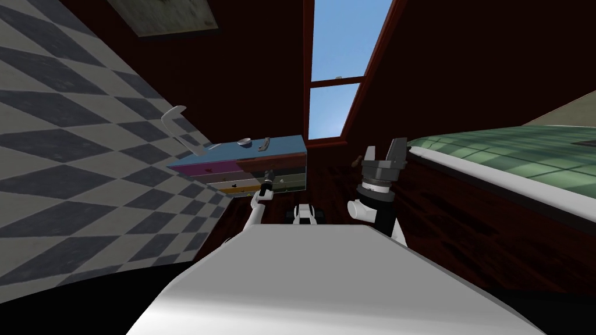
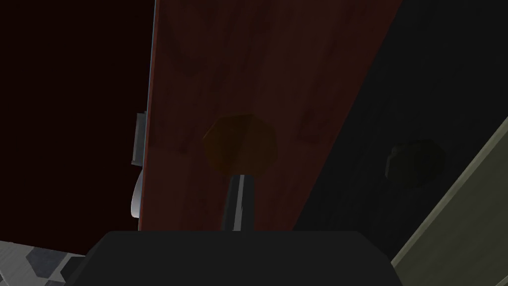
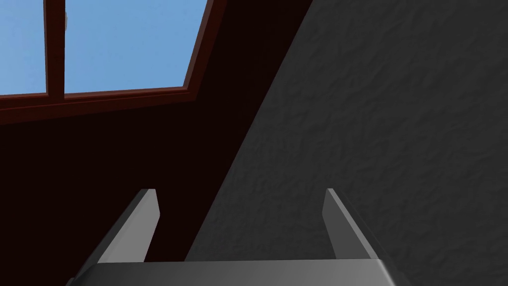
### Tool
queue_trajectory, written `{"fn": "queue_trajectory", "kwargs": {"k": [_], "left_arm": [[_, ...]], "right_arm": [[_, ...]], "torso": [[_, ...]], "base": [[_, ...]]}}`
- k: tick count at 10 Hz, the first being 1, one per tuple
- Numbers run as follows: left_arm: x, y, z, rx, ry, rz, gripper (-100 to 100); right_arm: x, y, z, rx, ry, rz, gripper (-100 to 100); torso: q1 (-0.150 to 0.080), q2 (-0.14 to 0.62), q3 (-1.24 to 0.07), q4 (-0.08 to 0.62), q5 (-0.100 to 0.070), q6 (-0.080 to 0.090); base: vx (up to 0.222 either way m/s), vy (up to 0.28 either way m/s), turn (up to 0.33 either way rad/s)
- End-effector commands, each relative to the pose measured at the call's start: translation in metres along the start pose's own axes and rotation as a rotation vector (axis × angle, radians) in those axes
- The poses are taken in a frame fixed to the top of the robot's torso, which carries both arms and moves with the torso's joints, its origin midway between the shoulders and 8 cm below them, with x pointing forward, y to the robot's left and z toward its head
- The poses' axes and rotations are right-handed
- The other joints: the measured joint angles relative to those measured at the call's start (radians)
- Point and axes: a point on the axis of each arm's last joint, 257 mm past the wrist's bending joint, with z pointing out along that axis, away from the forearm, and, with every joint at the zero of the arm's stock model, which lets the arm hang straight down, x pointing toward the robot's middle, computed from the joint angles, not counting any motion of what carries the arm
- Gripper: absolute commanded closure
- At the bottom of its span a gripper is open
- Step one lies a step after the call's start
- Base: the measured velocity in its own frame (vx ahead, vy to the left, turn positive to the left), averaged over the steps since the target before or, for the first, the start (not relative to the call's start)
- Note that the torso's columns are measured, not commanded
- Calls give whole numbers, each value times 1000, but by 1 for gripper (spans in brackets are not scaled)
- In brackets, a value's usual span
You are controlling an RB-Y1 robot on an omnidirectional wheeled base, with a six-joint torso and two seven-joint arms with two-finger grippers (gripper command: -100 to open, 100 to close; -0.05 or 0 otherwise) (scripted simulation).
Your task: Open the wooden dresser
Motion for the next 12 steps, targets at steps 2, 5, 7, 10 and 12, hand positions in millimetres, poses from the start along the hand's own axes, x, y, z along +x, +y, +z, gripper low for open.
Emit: {"fn": "queue_trajectory", "kwargs": {"k": [2, 5, 7, 10, 12], "left_arm": [[2, -1, -1, -6, 4, -1, 100], [0, 1, 2, -13, -3, 2, -100], [-1, 1, 5, -21, -8, 4, -100], [-1, 1, 6, -22, -10, 5, -100], [12, 1, -2, -23, 35, 25, 100]], "right_arm": [[0, 0, 0, 0, 0, 0, 0], [0, 0, 0, 0, 0, 0, 0], [0, 0, 0, 0, 0, -1, 0], [0, 0, 0, 0, 0, 0, 0], [0, 0, 0, 0, 0, 0, 0]], "torso": [[3, -4, -2, -1, 1, 0], [3, -19, -11, -5, 1, 0], [1, -12, -8, -4, 0, 0], [1, 1, 0, 0, 0, 0], [1, 0, 0, 0, 0, 0]], "base": [[-200, 7, 16], [48, 13, -20], [180, 7, -26], [112, 8, -12], [33, 2, 185]]}}
